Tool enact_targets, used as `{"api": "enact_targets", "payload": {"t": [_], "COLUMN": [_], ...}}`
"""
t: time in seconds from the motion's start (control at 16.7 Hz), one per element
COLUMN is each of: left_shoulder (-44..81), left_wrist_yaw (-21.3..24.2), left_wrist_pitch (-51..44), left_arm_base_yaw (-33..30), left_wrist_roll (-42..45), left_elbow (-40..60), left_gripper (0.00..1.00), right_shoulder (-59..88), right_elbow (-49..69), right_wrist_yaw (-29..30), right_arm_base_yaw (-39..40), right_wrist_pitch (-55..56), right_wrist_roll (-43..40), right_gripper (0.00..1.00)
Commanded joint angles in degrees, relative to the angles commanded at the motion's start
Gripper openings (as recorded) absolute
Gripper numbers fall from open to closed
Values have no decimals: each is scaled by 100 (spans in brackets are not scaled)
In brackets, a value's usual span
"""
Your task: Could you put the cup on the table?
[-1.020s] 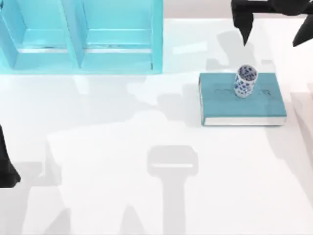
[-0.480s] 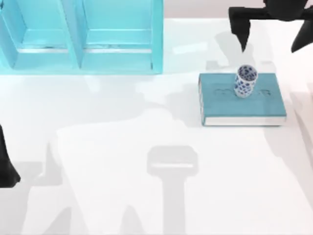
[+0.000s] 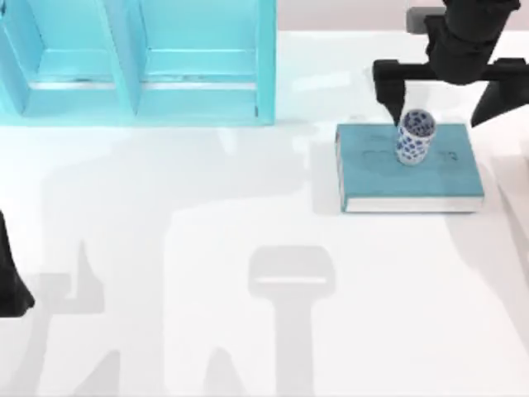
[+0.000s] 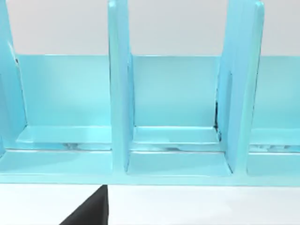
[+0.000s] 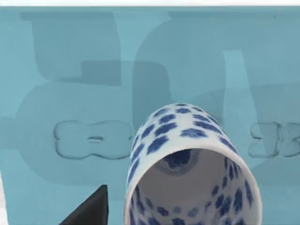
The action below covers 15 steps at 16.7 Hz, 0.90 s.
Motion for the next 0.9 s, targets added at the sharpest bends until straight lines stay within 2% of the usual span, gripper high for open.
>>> {"api": "enact_targets", "payload": {"t": [0.18, 0.48, 0.9], "left_shoulder": [0, 0, 0], "left_wrist_yaw": [0, 0, 0], "left_wrist_pitch": [0, 0, 0], "left_arm_base_yaw": [0, 0, 0], "left_wrist_roll": [0, 0, 0], "left_elbow": [0, 0, 0], "left_gripper": [100, 100, 100], "right_shoulder": [-57, -66, -66], "right_elbow": [-651, -779, -779], "right_wrist_yaw": [0, 0, 0], "right_arm_base_yaw": [5, 6, 6], "right_wrist_pitch": [623, 749, 749], "right_wrist_roll": [4, 5, 5], "right_gripper": [100, 100, 47]}}
